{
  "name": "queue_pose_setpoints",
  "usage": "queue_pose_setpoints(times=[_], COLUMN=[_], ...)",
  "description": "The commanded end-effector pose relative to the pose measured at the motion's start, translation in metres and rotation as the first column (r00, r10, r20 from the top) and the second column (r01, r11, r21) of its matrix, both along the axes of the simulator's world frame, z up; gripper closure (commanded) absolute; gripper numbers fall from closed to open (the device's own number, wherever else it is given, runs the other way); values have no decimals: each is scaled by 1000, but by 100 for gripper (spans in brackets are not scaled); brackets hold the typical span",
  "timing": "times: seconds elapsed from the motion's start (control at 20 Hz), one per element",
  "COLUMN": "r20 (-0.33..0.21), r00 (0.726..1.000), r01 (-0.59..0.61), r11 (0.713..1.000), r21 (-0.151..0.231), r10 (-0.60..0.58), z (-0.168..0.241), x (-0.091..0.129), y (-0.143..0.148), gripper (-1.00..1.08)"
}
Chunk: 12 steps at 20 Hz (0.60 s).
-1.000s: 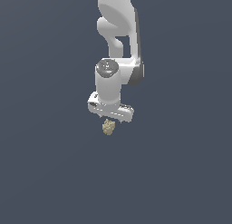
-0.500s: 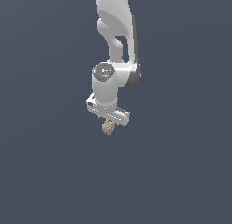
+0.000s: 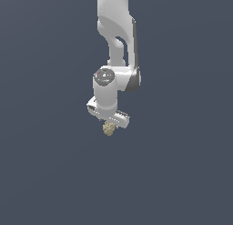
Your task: Pick up the object and move it to a goal position.
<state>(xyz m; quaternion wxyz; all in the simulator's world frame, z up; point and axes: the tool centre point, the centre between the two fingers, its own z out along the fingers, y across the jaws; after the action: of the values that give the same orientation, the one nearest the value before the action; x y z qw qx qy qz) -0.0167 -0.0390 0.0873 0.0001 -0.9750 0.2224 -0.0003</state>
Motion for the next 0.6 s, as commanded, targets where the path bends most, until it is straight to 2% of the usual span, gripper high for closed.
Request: queue_pose_setpoints(times=[0.0, 0.4, 0.45, 0.55], r20=[-1, -1, -1, -1], r00=[1000, 1000, 1000, 1000], r01=[2, 3, 3, 3], r11=[1000, 1000, 1000, 1000], r21=[0, 0, 0, 0], r10=[-2, -3, -3, -3], z=[-14, -34, -34, -34], x=[-1, 0, 0, 0], y=[0, 0, 0, 0], gripper=[-92, -92, 108, 108])
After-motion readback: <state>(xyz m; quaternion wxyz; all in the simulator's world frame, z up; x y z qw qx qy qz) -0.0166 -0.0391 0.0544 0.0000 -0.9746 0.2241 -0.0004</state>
